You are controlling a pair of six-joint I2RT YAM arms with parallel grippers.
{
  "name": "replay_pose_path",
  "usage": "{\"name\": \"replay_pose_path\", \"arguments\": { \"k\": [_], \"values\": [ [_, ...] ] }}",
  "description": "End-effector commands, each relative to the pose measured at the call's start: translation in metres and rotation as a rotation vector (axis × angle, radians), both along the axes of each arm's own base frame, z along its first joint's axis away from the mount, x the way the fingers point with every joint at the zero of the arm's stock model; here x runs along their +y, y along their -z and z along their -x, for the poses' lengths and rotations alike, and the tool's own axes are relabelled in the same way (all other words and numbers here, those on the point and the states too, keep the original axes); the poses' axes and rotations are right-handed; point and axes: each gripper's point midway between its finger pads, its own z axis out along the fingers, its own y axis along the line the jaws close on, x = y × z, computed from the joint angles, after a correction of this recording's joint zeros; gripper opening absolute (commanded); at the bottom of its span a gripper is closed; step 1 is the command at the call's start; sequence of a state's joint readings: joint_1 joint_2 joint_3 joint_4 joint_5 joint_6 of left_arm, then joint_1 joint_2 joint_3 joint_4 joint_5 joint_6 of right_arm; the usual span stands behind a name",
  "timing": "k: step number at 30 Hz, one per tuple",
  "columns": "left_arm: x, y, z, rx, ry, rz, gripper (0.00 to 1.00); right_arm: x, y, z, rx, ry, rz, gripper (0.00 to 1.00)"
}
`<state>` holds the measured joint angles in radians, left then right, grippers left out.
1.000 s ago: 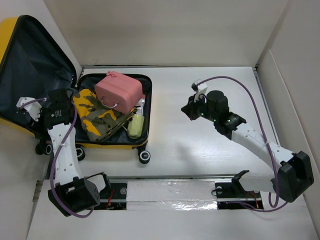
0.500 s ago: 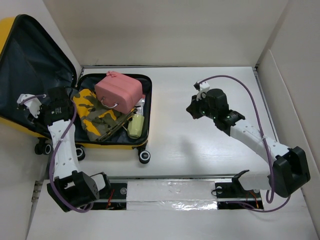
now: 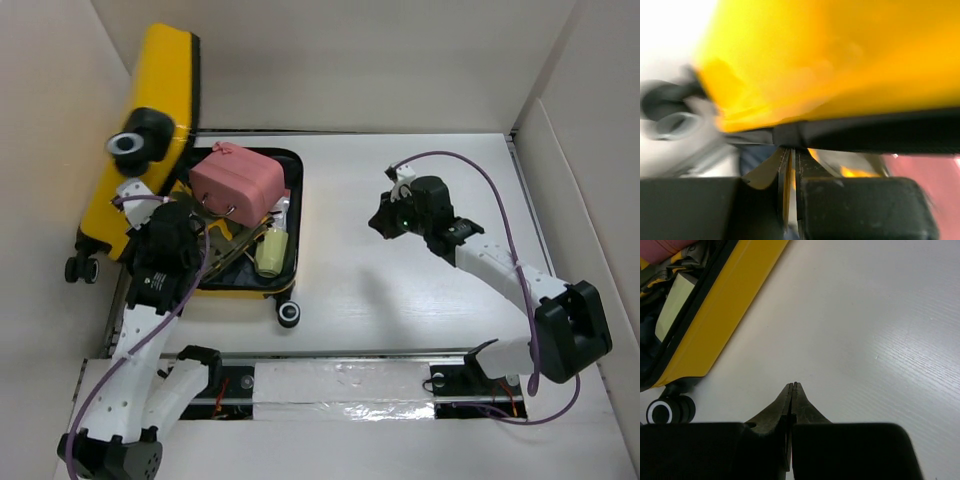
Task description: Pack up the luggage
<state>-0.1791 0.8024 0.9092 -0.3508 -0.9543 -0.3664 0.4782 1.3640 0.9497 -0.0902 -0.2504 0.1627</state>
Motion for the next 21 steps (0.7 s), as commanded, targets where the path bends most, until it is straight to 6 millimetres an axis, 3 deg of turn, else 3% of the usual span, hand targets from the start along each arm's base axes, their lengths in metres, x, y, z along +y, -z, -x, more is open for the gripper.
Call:
{"name": "replay_pose_path", "arguments": {
  "k": [1,3,4,6,7,8,11,13,15,18,19,21],
  "values": [
    [-0.079,0.029,-0.047,0.040,0.436,0.145,0.00,0.014,-0.033,-0.010,-0.072,-0.029,-0.091,0.00],
    [-0.092,0.034,-0.043,0.047,0.508,0.180,0.00,0.012,-0.034,-0.011,-0.076,-0.023,-0.087,0.01],
    [-0.108,0.033,-0.037,0.029,0.609,0.212,0.00,0.011,-0.036,-0.011,-0.080,-0.017,-0.086,0.01],
    [-0.120,0.031,-0.024,0.016,0.695,0.232,0.09,0.009,-0.037,-0.011,-0.085,-0.005,-0.083,0.02],
    [-0.129,0.020,-0.011,-0.039,0.771,0.245,0.20,0.008,-0.041,-0.010,-0.095,0.000,-0.087,0.03],
    [-0.133,0.014,-0.004,-0.059,0.808,0.241,0.24,0.007,-0.044,-0.011,-0.102,0.006,-0.089,0.03],
    [-0.135,-0.027,0.030,-0.222,0.888,0.199,0.25,0.003,-0.049,-0.010,-0.118,0.019,-0.089,0.04],
    [-0.122,-0.052,0.045,-0.332,0.831,0.197,0.26,-0.002,-0.048,-0.011,-0.120,0.033,-0.084,0.04],
    [-0.118,-0.062,0.043,-0.372,0.797,0.215,0.29,-0.002,-0.047,-0.010,-0.120,0.036,-0.091,0.04],
    [-0.105,-0.066,0.015,-0.320,0.655,0.266,0.31,-0.003,-0.042,-0.008,-0.113,0.034,-0.083,0.04],
    [-0.093,-0.066,-0.006,-0.278,0.537,0.274,0.31,-0.003,-0.041,-0.007,-0.113,0.032,-0.081,0.03],
    [-0.072,-0.062,-0.022,-0.234,0.381,0.247,0.32,-0.001,-0.041,-0.004,-0.120,0.018,-0.075,0.02]
  ]
}}
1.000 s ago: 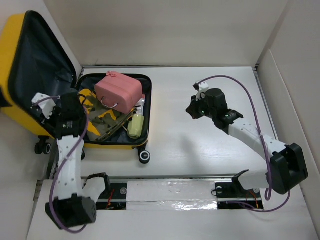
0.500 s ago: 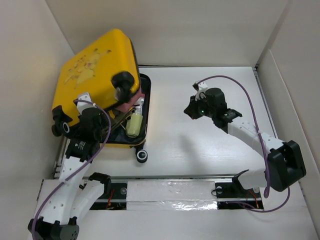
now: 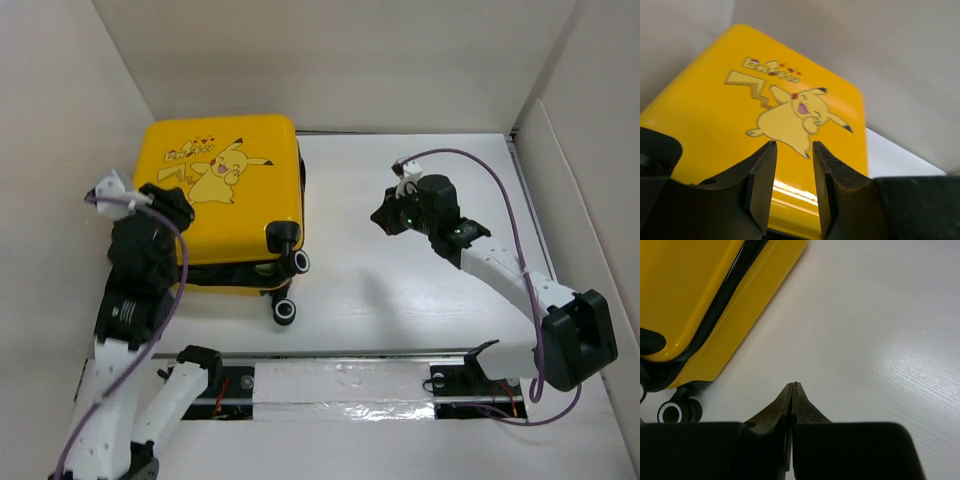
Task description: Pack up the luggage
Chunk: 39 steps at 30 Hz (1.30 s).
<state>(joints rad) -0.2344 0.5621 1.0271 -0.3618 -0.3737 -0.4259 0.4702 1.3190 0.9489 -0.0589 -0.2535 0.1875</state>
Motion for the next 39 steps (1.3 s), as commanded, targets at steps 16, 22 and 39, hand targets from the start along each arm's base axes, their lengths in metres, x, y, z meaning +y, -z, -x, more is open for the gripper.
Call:
{"name": "replay_pose_path", "arguments": {
  "k": [16,22,39],
  "values": [
    [0.198,0.090,-0.122,0.463,-0.629,0.068,0.35,0.003,-0.033,0.003,-0.123,-0.013,-0.053,0.01],
    [0.232,0.160,-0.094,0.620,-0.737,0.085,0.34,0.000,-0.041,0.006,-0.145,-0.006,-0.061,0.01],
    [0.082,0.256,-0.120,0.701,-0.181,0.331,0.33,-0.044,-0.048,-0.007,-0.147,0.172,-0.008,0.03]
  ]
}}
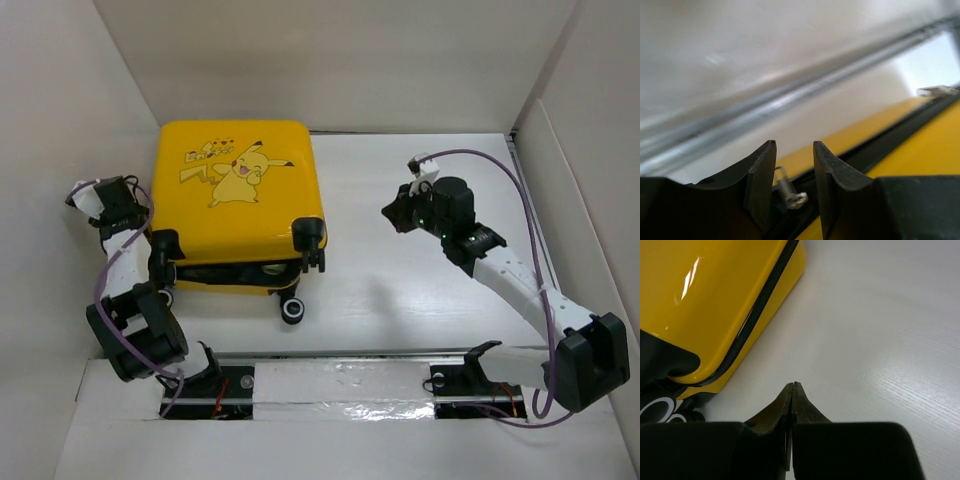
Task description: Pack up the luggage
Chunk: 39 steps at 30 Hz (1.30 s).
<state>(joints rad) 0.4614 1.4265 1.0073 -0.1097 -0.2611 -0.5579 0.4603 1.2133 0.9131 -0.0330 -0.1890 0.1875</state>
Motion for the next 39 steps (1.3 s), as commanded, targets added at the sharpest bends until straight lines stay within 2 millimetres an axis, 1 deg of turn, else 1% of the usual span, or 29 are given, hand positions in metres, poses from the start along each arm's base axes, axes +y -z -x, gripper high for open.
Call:
{"name": "replay_pose_path", "arguments": {
  "k": [1,3,4,5,7,9,11,14,16,17,19,21,22,23,24,25,26,28,29,30,31,32,33,34,35,36,37,38,39],
  "values": [
    [-0.156,0.031,-0.012,0.031,0.454,0.258,0.33,-0.035,-0.021,-0.010,-0.051,0.130,0.013,0.03],
    [-0.193,0.024,-0.007,0.002,0.518,0.262,0.32,-0.060,-0.022,-0.016,-0.058,0.221,0.029,0.05],
    [-0.226,0.023,-0.003,-0.001,0.596,0.268,0.32,-0.069,-0.027,-0.016,-0.073,0.251,0.028,0.06],
    [-0.244,0.020,0.004,-0.039,0.621,0.292,0.32,-0.076,-0.027,-0.018,-0.076,0.278,0.032,0.09],
    [-0.268,0.016,0.015,-0.067,0.665,0.324,0.33,-0.093,-0.026,-0.021,-0.073,0.350,0.047,0.13],
    [-0.295,0.013,0.035,-0.139,0.711,0.374,0.33,-0.107,-0.021,-0.026,-0.061,0.411,0.057,0.26],
    [-0.310,0.013,0.055,-0.194,0.754,0.408,0.33,-0.116,-0.013,-0.031,-0.034,0.439,0.061,0.40],
    [-0.318,0.024,0.080,-0.235,0.781,0.482,0.32,-0.125,-0.006,-0.036,-0.004,0.459,0.053,0.58],
    [-0.329,0.025,0.093,-0.262,0.841,0.541,0.30,-0.133,-0.007,-0.037,-0.001,0.481,0.044,0.65],
    [-0.330,0.020,0.096,-0.300,0.859,0.535,0.30,-0.140,-0.009,-0.038,-0.003,0.505,0.033,0.72],
    [-0.321,0.005,0.092,-0.336,0.848,0.471,0.30,-0.147,-0.020,-0.037,-0.027,0.524,0.003,0.75],
    [-0.311,-0.035,0.084,-0.416,0.840,0.384,0.30,-0.149,-0.037,-0.034,-0.068,0.514,-0.054,0.75],
    [-0.305,-0.052,0.077,-0.464,0.814,0.344,0.30,-0.153,-0.042,-0.034,-0.080,0.523,-0.067,0.74],
    [-0.304,-0.086,0.065,-0.542,0.814,0.308,0.32,-0.156,-0.047,-0.032,-0.081,0.543,-0.100,0.67],
    [-0.299,-0.104,0.054,-0.585,0.787,0.280,0.33,-0.163,-0.049,-0.031,-0.085,0.570,-0.118,0.60],
    [-0.298,-0.116,0.043,-0.606,0.770,0.266,0.33,-0.168,-0.054,-0.029,-0.098,0.587,-0.137,0.51],
    [-0.304,-0.138,0.018,-0.628,0.774,0.262,0.35,-0.171,-0.055,-0.028,-0.093,0.608,-0.168,0.23],
    [-0.307,-0.155,-0.010,-0.634,0.763,0.236,0.36,-0.184,-0.048,-0.025,-0.086,0.645,-0.186,0.08],
    [-0.311,-0.165,-0.039,-0.627,0.747,0.222,0.37,-0.186,-0.044,-0.023,-0.078,0.652,-0.192,0.05],
    [-0.308,-0.169,-0.055,-0.611,0.737,0.177,0.38,-0.186,-0.039,-0.021,-0.069,0.650,-0.188,0.04],
    [-0.294,-0.175,-0.088,-0.581,0.670,0.129,0.40,-0.190,-0.026,-0.016,-0.041,0.666,-0.176,0.03],
    [-0.297,-0.176,-0.103,-0.557,0.681,0.115,0.43,-0.191,-0.020,-0.014,-0.033,0.675,-0.173,0.03],
    [-0.284,-0.177,-0.123,-0.534,0.665,0.099,0.43,-0.194,-0.011,-0.010,-0.009,0.693,-0.157,0.01],
    [-0.281,-0.175,-0.138,-0.501,0.685,0.089,0.43,-0.199,-0.003,-0.008,0.001,0.721,-0.148,0.00],
    [-0.281,-0.171,-0.170,-0.460,0.703,0.084,0.46,-0.204,0.011,-0.003,0.025,0.744,-0.146,0.00],
    [-0.272,-0.168,-0.186,-0.433,0.712,0.078,0.47,-0.201,0.019,0.001,0.044,0.732,-0.150,0.00],
    [-0.275,-0.159,-0.198,-0.385,0.741,0.068,0.47,-0.199,0.027,0.004,0.060,0.728,-0.151,0.00],
    [-0.270,-0.150,-0.223,-0.340,0.742,0.061,0.47,-0.193,0.043,0.009,0.098,0.699,-0.156,0.00],
    [-0.272,-0.144,-0.234,-0.320,0.760,0.053,0.47,-0.190,0.050,0.012,0.122,0.680,-0.167,0.00]
  ]
}}
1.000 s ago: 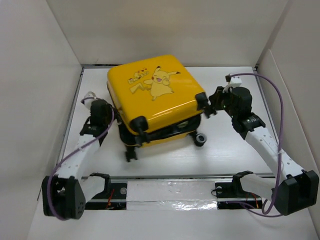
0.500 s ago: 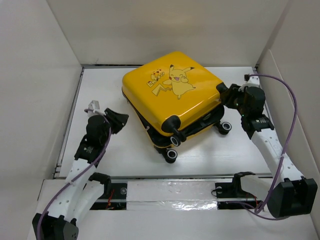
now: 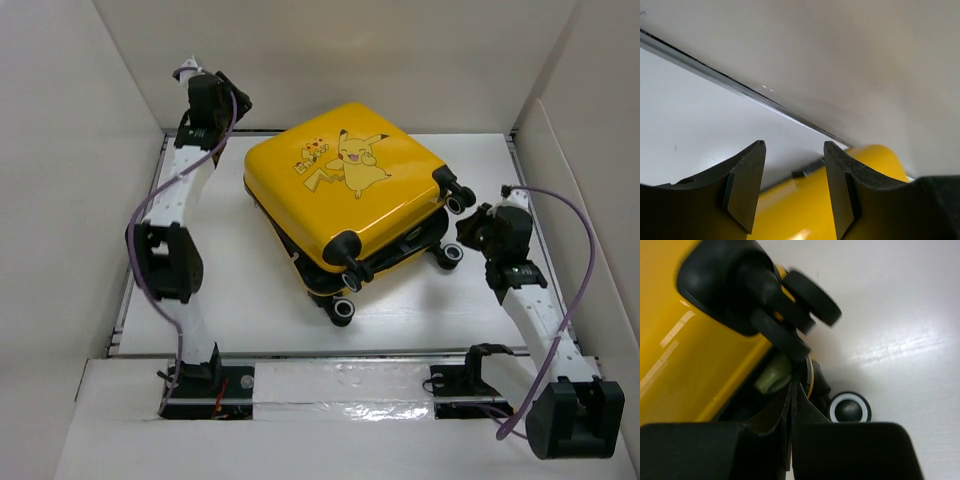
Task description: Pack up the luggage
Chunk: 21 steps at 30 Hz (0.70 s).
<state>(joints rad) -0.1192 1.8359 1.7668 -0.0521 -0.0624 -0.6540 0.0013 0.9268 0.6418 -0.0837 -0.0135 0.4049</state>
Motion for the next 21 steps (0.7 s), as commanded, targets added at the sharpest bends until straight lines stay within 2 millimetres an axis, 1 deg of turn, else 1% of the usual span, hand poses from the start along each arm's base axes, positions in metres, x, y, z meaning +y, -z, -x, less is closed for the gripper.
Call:
{"name": "replay_pose_path", "arguments": {
  "k": [1,2,3,4,5,7,8,10,11,12,13,14,15,16,17,18,19,20,21],
  "values": [
    [0.013,0.029,-0.024,0.120,0.056,-0.109,0.48,0.007,0.019,0.011,0.036,-0.030,-0.052,0.00],
    [0.012,0.041,-0.039,0.139,0.082,-0.115,0.48,0.011,0.027,0.014,0.059,-0.055,-0.059,0.00],
    [0.007,0.049,-0.045,0.145,0.113,-0.110,0.48,0.019,0.041,0.020,0.090,-0.090,-0.082,0.00],
    [0.002,0.055,-0.050,0.147,0.162,-0.094,0.48,0.024,0.050,0.023,0.113,-0.107,-0.094,0.00],
    [-0.002,0.066,-0.060,0.157,0.182,-0.091,0.49,0.025,0.057,0.024,0.124,-0.110,-0.105,0.00],
    [-0.009,0.076,-0.066,0.162,0.220,-0.084,0.49,0.036,0.076,0.026,0.155,-0.143,-0.115,0.00],
    [-0.018,0.085,-0.071,0.161,0.251,-0.086,0.50,0.041,0.080,0.026,0.172,-0.160,-0.113,0.00],
    [-0.036,0.096,-0.071,0.166,0.331,-0.068,0.50,0.055,0.071,0.015,0.128,-0.220,-0.109,0.00],
    [-0.055,0.107,-0.070,0.171,0.378,-0.060,0.50,0.059,0.077,0.010,0.145,-0.234,-0.105,0.00],
    [-0.063,0.114,-0.068,0.182,0.403,-0.057,0.50,0.059,0.075,0.004,0.141,-0.235,-0.099,0.00],
    [-0.071,0.121,-0.064,0.193,0.422,-0.055,0.50,0.067,0.063,-0.005,0.117,-0.262,-0.089,0.00],
    [-0.077,0.135,-0.059,0.214,0.431,-0.056,0.50,0.068,0.067,-0.012,0.126,-0.265,-0.079,0.00],
    [-0.088,0.141,-0.052,0.223,0.441,-0.059,0.50,0.073,0.061,-0.020,0.101,-0.285,-0.061,0.00],
    [-0.088,0.146,-0.048,0.230,0.432,-0.033,0.50,0.073,0.056,-0.027,0.088,-0.288,-0.052,0.00],
    [-0.094,0.152,-0.036,0.216,0.441,-0.014,0.49,0.078,0.042,-0.038,0.058,-0.301,-0.040,0.00],
    [-0.095,0.154,-0.028,0.211,0.438,0.014,0.49,0.082,0.047,-0.046,0.072,-0.311,-0.020,0.00],
    [-0.096,0.152,-0.020,0.191,0.437,0.042,0.49,0.083,0.044,-0.054,0.068,-0.314,-0.012,0.00],
    [-0.095,0.151,0.001,0.165,0.417,0.103,0.48,0.088,0.029,-0.066,0.036,-0.332,0.002,0.00],
    [-0.093,0.150,0.014,0.147,0.402,0.128,0.48,0.094,0.037,-0.072,0.062,-0.348,0.009,0.00]
  ]
}}
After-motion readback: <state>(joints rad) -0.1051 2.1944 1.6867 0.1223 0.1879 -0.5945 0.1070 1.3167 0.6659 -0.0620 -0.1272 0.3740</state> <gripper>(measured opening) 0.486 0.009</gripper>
